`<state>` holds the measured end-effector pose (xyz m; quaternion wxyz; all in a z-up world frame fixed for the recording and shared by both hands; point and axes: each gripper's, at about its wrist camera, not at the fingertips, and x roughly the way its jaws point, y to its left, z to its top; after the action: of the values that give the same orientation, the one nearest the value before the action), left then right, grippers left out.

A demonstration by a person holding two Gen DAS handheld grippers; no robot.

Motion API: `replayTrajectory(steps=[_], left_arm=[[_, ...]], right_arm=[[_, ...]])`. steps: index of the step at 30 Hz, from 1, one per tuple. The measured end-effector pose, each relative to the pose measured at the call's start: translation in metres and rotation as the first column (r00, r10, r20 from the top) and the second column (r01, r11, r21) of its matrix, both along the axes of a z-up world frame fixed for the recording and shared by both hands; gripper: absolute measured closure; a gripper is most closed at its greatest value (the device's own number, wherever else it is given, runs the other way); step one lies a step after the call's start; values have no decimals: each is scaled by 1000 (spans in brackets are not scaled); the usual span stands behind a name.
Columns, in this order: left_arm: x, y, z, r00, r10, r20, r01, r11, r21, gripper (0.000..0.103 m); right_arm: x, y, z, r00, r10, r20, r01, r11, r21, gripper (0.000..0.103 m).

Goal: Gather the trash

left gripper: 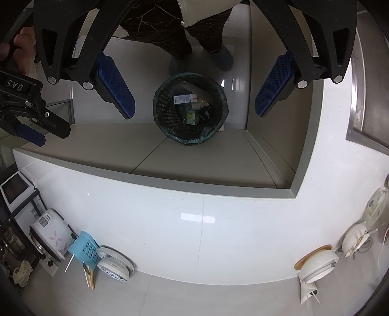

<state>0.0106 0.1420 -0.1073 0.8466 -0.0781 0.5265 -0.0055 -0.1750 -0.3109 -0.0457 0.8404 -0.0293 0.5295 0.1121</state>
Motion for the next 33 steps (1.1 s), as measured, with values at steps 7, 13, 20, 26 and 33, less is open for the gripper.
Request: replayTrajectory(steps=[7, 13, 20, 26, 33], left_arm=[[-1, 2, -2, 1000, 9, 0, -9, 1000, 5, 6], [-2, 4, -2, 1000, 14, 1, -14, 1000, 14, 6], [-4, 3, -1, 1000, 16, 12, -17, 1000, 12, 6], [-3, 4, -1, 1000, 21, 5, -21, 1000, 13, 6], [-3, 1, -2, 1000, 17, 7, -17, 999, 32, 6]], right_arm=[[2, 4, -4, 1000, 0, -17, 0, 1000, -6, 9], [3, 3, -6, 1000, -2, -19, 2, 1000, -1, 9], [1, 6, -7, 1000, 4, -16, -4, 1000, -5, 9], [1, 6, -7, 1000, 4, -16, -4, 1000, -4, 9], [-1, 6, -9, 1000, 6, -17, -6, 1000, -1, 9]])
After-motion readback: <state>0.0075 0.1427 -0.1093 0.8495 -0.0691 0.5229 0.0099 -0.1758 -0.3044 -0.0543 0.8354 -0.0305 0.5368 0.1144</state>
